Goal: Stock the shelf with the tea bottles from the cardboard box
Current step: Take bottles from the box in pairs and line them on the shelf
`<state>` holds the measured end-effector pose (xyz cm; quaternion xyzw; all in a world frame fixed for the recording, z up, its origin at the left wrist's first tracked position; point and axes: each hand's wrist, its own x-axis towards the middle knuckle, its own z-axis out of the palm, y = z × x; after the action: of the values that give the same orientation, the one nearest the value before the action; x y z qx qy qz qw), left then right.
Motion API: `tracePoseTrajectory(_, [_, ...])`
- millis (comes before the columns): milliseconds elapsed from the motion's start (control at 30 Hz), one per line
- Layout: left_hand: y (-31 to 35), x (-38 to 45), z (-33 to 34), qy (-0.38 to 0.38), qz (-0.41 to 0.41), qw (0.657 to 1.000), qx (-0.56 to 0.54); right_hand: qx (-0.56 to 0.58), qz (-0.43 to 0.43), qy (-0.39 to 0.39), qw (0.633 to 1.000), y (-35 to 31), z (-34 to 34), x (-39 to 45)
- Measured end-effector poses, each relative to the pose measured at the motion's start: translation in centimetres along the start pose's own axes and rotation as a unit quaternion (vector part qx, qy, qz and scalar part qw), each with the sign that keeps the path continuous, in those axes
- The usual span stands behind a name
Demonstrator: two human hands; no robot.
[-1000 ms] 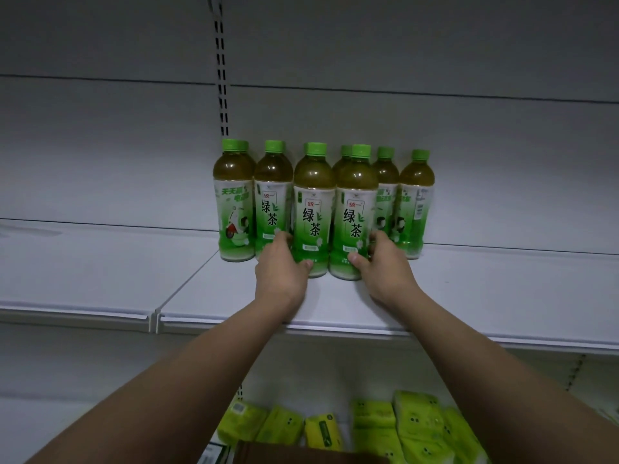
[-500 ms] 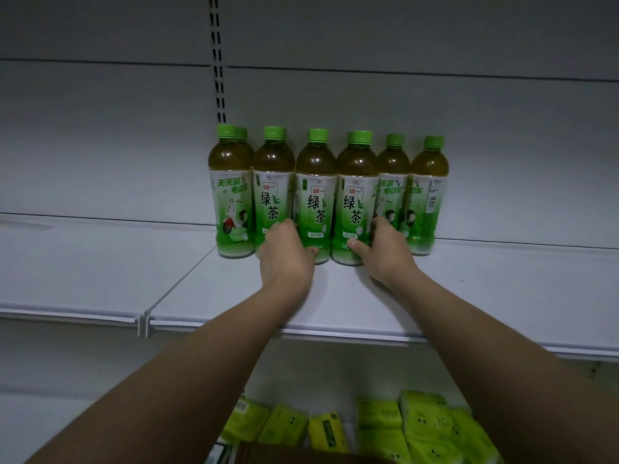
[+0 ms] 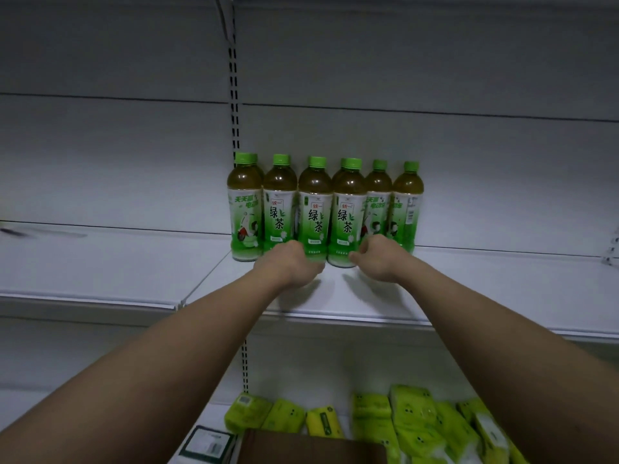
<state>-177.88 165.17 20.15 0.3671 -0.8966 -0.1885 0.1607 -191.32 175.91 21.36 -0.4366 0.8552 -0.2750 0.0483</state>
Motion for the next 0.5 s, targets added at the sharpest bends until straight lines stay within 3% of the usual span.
tracePoseTrajectory(167, [1.3, -2.7, -1.9, 0.004, 0.012, 0.998, 0.055, -0.038, -0.019, -0.026, 0.999, -1.8, -1.5, -3.4])
tracePoseTrajectory(500, [1.1, -10.9, -0.8, 0.025, 0.015, 0.999, 0.023, 0.005, -0.028, -0.074, 0.997, -3.2, -1.1, -11.2])
